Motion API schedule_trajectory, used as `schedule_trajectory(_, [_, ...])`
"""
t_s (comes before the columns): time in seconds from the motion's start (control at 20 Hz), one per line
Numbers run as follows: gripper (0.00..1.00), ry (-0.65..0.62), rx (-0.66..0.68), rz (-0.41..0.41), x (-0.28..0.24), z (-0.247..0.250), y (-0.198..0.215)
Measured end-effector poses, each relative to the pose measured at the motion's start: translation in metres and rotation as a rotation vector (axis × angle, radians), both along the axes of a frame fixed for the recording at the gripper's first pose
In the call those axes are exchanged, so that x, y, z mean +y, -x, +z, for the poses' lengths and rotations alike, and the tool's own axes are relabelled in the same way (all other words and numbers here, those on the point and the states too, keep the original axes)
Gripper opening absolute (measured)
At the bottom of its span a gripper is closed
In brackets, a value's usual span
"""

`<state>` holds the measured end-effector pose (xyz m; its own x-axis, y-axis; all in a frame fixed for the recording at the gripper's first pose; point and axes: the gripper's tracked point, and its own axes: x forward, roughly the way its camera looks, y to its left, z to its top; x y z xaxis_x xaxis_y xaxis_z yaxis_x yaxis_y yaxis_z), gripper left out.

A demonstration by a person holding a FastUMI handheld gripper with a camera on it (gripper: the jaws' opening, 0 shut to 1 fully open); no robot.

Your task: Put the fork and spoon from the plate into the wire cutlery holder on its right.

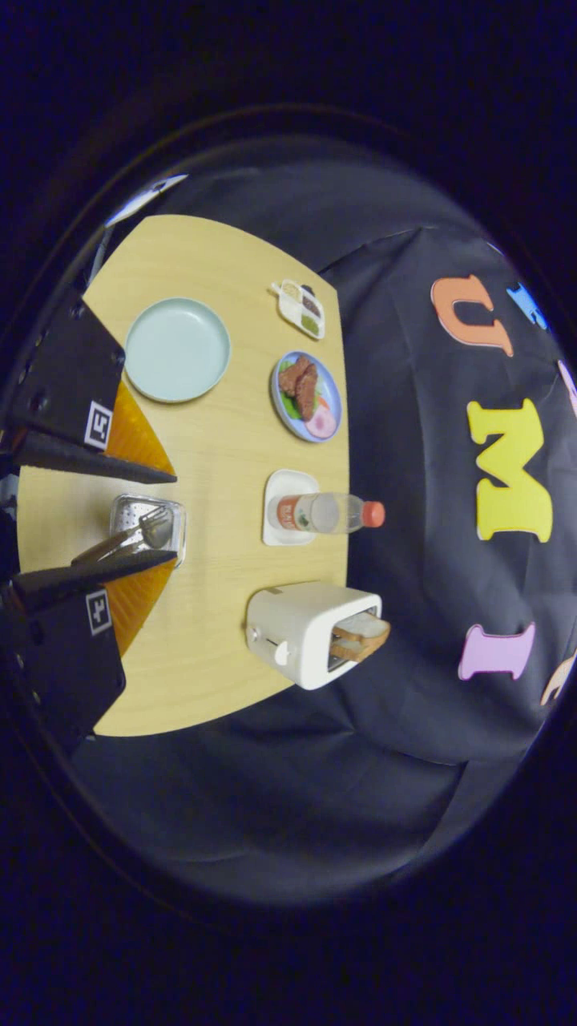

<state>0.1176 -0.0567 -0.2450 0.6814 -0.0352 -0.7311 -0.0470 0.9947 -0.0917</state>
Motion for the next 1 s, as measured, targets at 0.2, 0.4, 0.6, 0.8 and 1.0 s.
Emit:
schedule_trajectory(0.2, [0.69, -0.004, -0.184, 0.013, 0.017, 0.057, 0.012])
schedule_trajectory(0.4, [0.79, -0.012, -0.341, -0.004, 0.024, 0.114, 0.028])
schedule_trajectory(0.6, [0.84, -0.026, -0.545, -0.059, 0.022, 0.182, 0.049])
schedule_trajectory(0.8, [0.85, 0.021, -0.704, -0.036, 0.026, 0.24, 0.076])
schedule_trajectory(1.0, [0.88, 0.015, -0.732, 0.015, 0.047, 0.267, 0.103])
